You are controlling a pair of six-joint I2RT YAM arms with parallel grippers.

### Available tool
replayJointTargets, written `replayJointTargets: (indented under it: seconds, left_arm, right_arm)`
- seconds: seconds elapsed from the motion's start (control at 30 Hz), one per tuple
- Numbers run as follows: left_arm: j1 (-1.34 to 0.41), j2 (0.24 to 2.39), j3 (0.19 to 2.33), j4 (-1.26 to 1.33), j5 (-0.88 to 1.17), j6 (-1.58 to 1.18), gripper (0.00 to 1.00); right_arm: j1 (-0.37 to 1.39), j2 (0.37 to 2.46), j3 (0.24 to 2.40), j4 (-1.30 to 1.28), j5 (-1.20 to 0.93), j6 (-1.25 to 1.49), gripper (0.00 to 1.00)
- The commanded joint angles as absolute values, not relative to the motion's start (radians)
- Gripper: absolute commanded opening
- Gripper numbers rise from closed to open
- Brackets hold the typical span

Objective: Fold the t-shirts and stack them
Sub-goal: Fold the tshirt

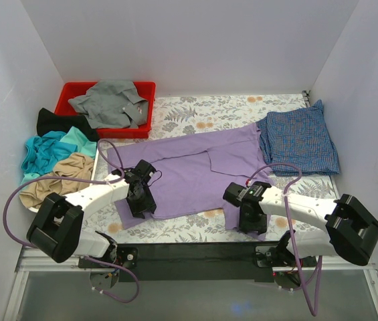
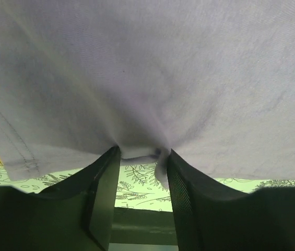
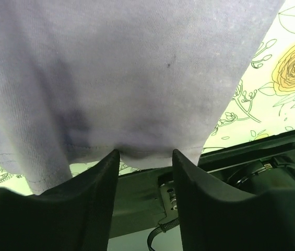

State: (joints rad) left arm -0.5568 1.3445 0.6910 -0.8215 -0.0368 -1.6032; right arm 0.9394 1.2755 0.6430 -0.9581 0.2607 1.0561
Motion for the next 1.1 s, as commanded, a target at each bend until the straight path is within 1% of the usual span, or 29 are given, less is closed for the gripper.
replayJointTargets:
  seconds: [0.0, 0.03, 0.07, 0.13, 0.17, 0.2, 0.23, 0.27, 0.33, 0.37, 0.6, 0.83, 0.9, 0.93, 0.97, 1.07]
  left_arm:
    - [-0.560, 1.345, 0.692, -0.791, -0.044, -1.603, 0.38]
    - [-0.560, 1.344, 0.704, -0.808, -0.049, -1.601, 0.32]
    - [-0.560, 1.336, 0.712, -0.818, -0.052, -1.600, 0.31]
    - [-0.560, 1.321, 0.722, -0.851, -0.058, -1.592, 0.31]
    - [-0.560, 1.313, 0.733, -0.867, -0.060, -1.592, 0.31]
    - [-0.560, 1.295, 0.735, -0.896, -0.058, -1.592, 0.31]
    - [-0.560, 1.283, 0.732, -0.910, -0.055, -1.595, 0.30]
    - [-0.560, 1.269, 0.723, -0.917, -0.052, -1.595, 0.17]
    - [-0.560, 1.235, 0.707, -0.925, -0.035, -1.595, 0.06]
    - [-0.558, 1.230, 0.701, -0.931, -0.034, -1.597, 0.00]
    - [-0.558, 1.207, 0.709, -0.977, -0.017, -1.586, 0.00]
    - [-0.560, 1.206, 0.735, -1.003, -0.015, -1.554, 0.00]
    - [-0.558, 1.219, 0.721, -0.997, -0.012, -1.555, 0.11]
    - [-0.560, 1.224, 0.716, -0.993, -0.011, -1.554, 0.21]
    - [-0.560, 1.227, 0.704, -0.991, -0.012, -1.558, 0.37]
    - [-0.558, 1.239, 0.687, -0.973, -0.032, -1.583, 0.49]
  right_arm:
    - [0.945, 1.266, 0.632, -0.951, 0.302, 1.060, 0.50]
    - [0.945, 1.261, 0.629, -0.951, 0.302, 1.060, 0.48]
    - [0.945, 1.246, 0.626, -0.951, 0.302, 1.061, 0.44]
    - [0.945, 1.229, 0.620, -0.951, 0.295, 1.065, 0.42]
    - [0.945, 1.215, 0.615, -0.953, 0.288, 1.065, 0.28]
    - [0.945, 1.207, 0.615, -0.951, 0.284, 1.066, 0.24]
    - [0.945, 1.201, 0.614, -0.951, 0.284, 1.068, 0.21]
    - [0.945, 1.194, 0.611, -0.953, 0.278, 1.069, 0.09]
    - [0.945, 1.189, 0.606, -0.953, 0.276, 1.071, 0.03]
    - [0.945, 1.189, 0.609, -0.951, 0.275, 1.071, 0.02]
    - [0.945, 1.154, 0.635, -0.985, 0.297, 1.077, 0.01]
    - [0.945, 1.140, 0.742, -1.055, 0.380, 1.049, 0.01]
    - [0.945, 1.150, 0.750, -1.057, 0.385, 1.048, 0.01]
    - [0.945, 1.155, 0.750, -1.057, 0.384, 1.043, 0.01]
    - [0.945, 1.160, 0.750, -1.057, 0.379, 1.042, 0.01]
    - [0.945, 1.160, 0.749, -1.055, 0.377, 1.042, 0.01]
